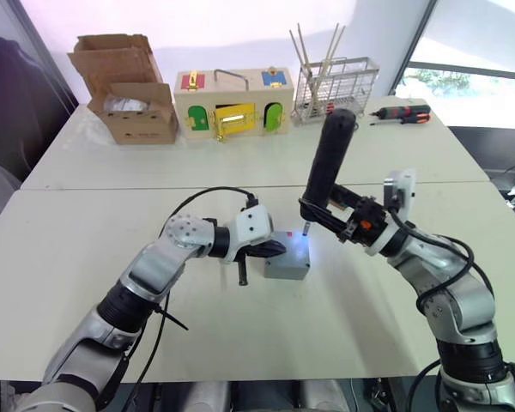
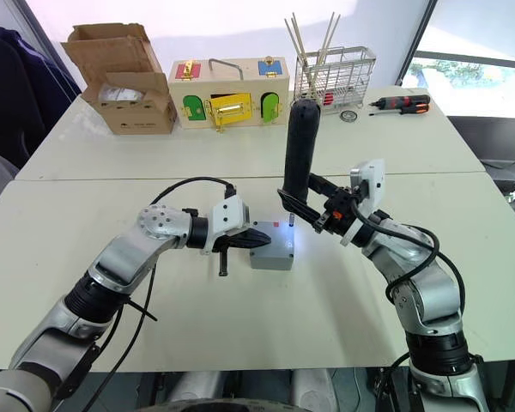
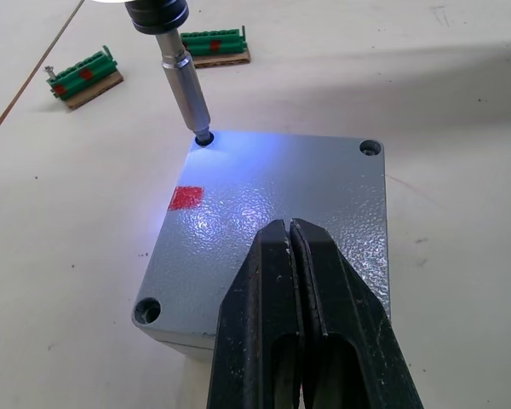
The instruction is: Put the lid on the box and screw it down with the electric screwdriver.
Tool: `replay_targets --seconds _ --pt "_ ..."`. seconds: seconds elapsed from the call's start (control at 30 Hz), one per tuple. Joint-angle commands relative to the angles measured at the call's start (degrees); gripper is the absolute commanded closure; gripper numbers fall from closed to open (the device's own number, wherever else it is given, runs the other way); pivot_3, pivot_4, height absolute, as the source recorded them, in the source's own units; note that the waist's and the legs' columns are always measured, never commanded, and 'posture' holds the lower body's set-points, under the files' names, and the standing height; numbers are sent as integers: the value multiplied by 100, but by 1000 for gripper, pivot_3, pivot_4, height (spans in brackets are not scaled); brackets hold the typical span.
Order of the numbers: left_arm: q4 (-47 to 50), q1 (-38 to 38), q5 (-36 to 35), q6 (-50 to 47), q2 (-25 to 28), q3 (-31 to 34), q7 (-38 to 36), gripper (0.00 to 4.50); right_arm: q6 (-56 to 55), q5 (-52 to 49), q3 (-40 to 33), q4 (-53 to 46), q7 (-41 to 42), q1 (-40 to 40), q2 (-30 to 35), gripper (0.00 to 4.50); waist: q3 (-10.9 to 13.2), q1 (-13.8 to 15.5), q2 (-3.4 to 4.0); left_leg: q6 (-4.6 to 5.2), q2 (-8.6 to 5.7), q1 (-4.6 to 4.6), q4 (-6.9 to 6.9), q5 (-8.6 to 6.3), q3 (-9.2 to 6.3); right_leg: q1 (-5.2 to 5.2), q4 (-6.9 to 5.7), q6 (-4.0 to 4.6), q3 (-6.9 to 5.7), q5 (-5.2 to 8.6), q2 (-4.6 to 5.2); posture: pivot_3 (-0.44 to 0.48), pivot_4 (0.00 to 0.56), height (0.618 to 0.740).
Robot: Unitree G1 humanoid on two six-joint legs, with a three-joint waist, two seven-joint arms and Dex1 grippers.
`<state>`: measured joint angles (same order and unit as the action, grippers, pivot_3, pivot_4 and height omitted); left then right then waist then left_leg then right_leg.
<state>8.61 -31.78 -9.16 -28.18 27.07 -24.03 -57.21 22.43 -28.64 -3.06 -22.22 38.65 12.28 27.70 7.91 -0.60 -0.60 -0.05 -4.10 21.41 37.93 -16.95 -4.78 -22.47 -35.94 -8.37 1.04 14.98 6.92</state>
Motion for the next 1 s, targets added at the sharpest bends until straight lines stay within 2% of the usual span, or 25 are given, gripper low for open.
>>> replay_targets --seconds 0.03,0.63,0.87,1.0 --pt "-77 106 211 -132 112 -189 -1 4500 261 144 347 363 98 -268 26 2627 -1 0 0 0 0 0 0 0 0 2 4 0 0 0 0 0 150 730" --pt "-102 80 177 -156 65 -139 44 4500 303 78 164 381 45 -81 70 2627 -1 7 1 0 1 1 -4 0 -4 17 39 1 -3 1 0 0 150 730" --pt "389 170 -336 -533 72 477 182 4500 1087 -883 -665 -109 -199 838 390 2627 34 6 29 0 0 12 -4 0 -4 12 46 1 -2 1 1 0 150 730" --pt "665 164 -720 -833 17 941 322 4500 1615 -1537 -1095 -184 -364 1402 597 2627 72 15 39 -11 -2 97 6 7 -4 -80 20 1 1 -1 4 0 150 730"
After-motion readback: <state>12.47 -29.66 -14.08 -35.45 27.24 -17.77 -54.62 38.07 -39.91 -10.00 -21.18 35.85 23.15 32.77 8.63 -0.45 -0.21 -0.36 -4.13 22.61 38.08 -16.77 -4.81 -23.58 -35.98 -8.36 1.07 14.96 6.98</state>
